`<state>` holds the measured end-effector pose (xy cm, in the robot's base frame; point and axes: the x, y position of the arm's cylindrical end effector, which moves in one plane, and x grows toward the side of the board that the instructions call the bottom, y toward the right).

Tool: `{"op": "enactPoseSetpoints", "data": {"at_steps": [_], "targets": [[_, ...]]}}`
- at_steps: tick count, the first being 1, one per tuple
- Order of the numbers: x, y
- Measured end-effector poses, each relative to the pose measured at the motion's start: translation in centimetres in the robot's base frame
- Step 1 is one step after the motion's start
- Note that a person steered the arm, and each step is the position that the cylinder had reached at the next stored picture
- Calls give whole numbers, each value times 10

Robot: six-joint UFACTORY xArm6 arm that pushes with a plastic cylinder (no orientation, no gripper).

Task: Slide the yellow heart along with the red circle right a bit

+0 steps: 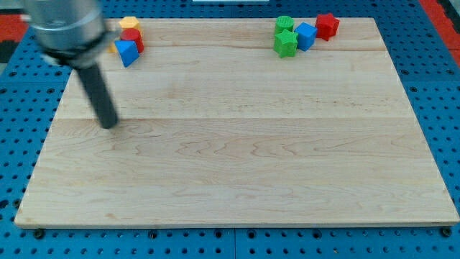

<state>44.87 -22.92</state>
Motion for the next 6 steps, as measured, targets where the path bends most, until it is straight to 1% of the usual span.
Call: {"op": "enactPoseSetpoints", "data": {"at_steps": [1,2,3,4,5,6], "targets": [[-37,-74],[-63,-75],[-115,-75],[-155,-67],[-184,-44],[-204,-37]]}}
